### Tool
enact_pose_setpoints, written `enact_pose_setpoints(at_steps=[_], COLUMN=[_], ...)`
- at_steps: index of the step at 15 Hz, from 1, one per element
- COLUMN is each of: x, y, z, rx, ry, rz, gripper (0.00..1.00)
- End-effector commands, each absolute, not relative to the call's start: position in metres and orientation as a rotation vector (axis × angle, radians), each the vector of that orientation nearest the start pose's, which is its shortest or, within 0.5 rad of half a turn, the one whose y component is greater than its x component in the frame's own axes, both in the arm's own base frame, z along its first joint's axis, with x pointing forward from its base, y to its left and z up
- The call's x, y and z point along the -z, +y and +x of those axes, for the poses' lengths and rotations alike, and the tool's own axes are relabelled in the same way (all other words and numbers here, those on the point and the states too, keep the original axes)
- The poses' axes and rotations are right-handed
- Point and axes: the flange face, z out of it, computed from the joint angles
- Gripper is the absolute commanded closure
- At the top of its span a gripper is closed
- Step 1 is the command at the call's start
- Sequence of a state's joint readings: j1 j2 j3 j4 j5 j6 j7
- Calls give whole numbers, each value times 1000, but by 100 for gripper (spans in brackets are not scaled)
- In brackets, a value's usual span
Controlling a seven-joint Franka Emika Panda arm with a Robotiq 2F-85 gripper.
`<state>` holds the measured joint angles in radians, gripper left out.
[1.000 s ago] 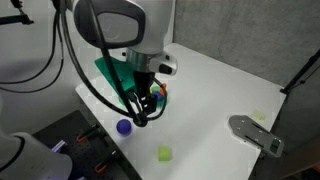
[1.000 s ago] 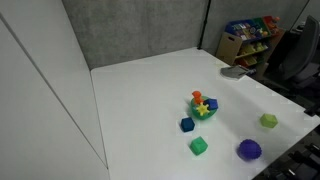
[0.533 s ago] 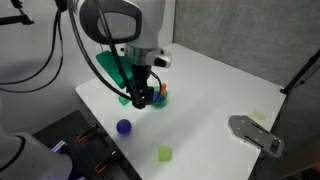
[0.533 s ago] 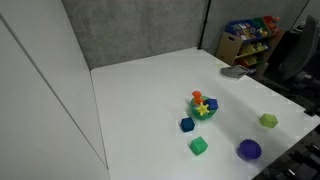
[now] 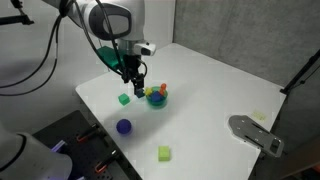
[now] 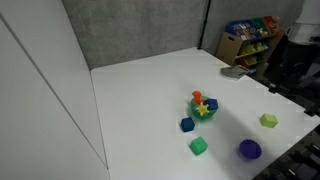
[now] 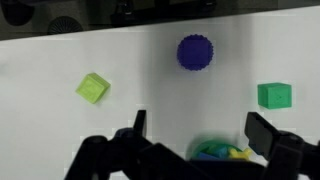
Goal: Pick up the blue block and place it in the green bowl
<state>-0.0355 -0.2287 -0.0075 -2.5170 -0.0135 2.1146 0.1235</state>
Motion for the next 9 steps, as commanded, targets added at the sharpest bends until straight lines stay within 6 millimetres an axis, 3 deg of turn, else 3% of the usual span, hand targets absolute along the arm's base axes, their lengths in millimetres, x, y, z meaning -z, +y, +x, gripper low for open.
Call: enact_pose_setpoints(at_steps=[1,4,9], x=[-332,-311,-268], y=[24,58,95], z=[443,456,478], rx=[-270,-240,-214], ry=[307,322,303], rz=[-3166,-3168,-3156], gripper=[0,0,0])
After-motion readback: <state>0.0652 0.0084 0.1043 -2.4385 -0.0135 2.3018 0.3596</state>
